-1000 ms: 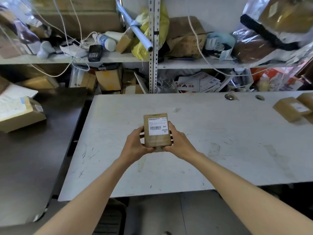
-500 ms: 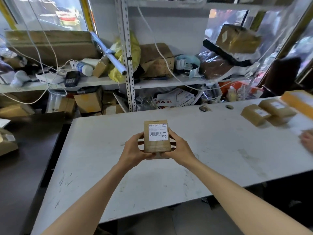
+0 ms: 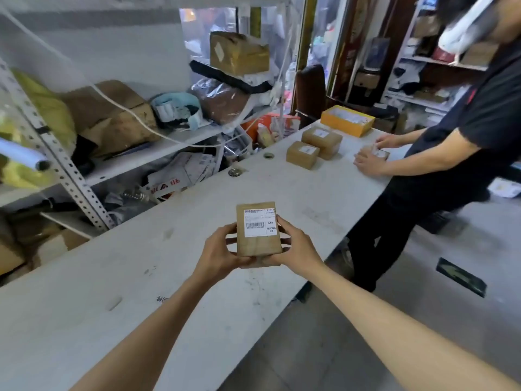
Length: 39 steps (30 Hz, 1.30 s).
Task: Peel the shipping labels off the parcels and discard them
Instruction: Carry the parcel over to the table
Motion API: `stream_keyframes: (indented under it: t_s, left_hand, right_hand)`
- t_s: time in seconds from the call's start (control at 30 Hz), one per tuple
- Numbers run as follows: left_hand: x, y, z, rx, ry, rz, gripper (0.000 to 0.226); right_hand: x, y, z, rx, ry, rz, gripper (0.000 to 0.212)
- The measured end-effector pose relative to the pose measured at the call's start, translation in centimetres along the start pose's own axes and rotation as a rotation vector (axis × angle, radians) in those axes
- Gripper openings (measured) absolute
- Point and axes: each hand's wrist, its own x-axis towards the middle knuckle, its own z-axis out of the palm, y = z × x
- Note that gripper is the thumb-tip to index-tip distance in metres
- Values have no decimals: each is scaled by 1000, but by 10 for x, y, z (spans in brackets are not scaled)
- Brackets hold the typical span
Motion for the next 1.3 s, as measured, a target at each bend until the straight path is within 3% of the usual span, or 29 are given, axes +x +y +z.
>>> stream_keyframes:
  t_s: [0.3, 0.5, 0.63, 0.77, 0.93, 1.13, 1.2, 1.3]
  left_hand:
    - [3, 100, 153, -76, -493, 271, 90]
    - [-93, 191, 299, -88, -866, 464, 94]
    - [-183, 241, 386, -69, -1097, 542, 76]
    - [-285, 280, 447, -40, -1290, 717, 66]
    - [-402, 318, 487, -110, -1519, 790, 65]
    - [-502, 336, 518, -62, -1721, 882, 101]
    - [-526, 340, 526, -64, -1766, 936, 95]
    - [-556, 346, 536, -100, -1817, 1008, 81]
  right_hand:
    - [-138, 50, -115, -21, 526, 203, 109]
    - [-321, 84, -185, -7, 928, 370, 109]
    - [-451, 88, -208, -34, 1122, 504, 107]
    - [-571, 88, -209, -86, 1312, 598, 106]
    - [-689, 81, -183, -100, 1531, 696, 105]
    - [-767, 66, -145, -107, 1797, 729, 88]
    - [-782, 62, -136, -128, 1867, 750, 77]
    - [-804, 65, -126, -123, 1969, 800, 79]
